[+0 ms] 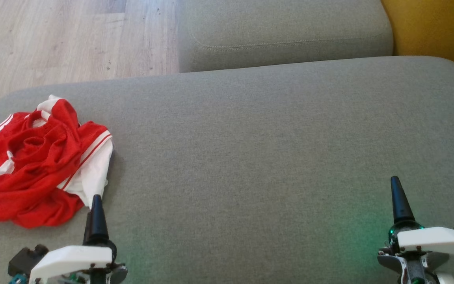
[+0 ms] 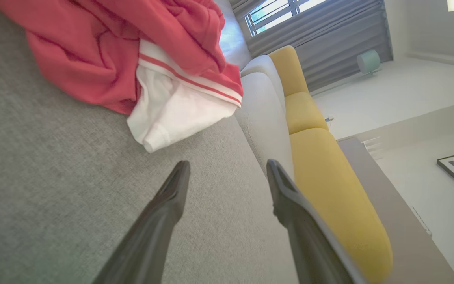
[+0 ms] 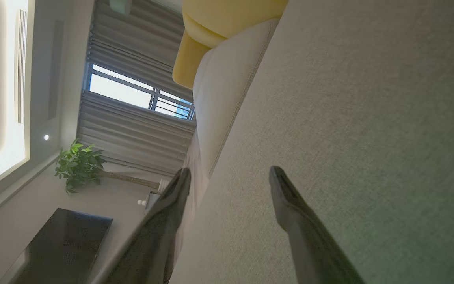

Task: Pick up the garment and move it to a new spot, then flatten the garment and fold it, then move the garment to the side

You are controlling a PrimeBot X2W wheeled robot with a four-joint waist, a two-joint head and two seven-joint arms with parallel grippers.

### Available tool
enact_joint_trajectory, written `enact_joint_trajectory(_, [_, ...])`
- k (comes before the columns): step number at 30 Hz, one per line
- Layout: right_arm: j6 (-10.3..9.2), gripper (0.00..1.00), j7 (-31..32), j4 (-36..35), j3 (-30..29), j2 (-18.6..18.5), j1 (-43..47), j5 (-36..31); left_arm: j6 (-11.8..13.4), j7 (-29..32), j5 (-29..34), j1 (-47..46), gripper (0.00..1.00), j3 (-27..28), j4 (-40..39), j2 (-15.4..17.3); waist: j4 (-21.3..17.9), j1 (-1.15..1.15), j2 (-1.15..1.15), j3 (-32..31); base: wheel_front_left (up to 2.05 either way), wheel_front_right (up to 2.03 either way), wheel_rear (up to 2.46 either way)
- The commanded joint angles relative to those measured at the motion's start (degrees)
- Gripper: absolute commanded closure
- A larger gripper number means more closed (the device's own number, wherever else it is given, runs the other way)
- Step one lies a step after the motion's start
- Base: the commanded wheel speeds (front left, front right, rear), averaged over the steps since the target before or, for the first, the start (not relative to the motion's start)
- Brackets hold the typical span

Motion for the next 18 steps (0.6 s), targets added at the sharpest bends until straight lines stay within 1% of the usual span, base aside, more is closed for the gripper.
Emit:
enact_joint_trajectory(1, [0.13,0.0,-0.9,-2.65,0.74,-0.41,-1.56,-2.47,0.25,-0.83,2.51,-1.76,0.0,-0.13,-2.47,0.28,0.02,0.0,0.0,-0.03,0.0,0.0,0.0])
enact_joint_trajectory(14, [0.18,0.0,-3.1,-4.58,2.6,-0.28,-1.13,-12.15,1.27,-3.04,13.32,-1.53,0.0,-2.76,-4.43,0.32,0.21,0.0,0.0,-0.34,0.0,0.0,0.0])
enact_joint_trajectory(18, [0.19,0.0,-3.61,-4.96,3.04,-0.28,-1.08,-14.35,1.45,-3.55,15.64,-1.56,0.0,-3.35,-4.88,0.36,0.27,0.0,0.0,-0.38,0.0,0.0,0.0])
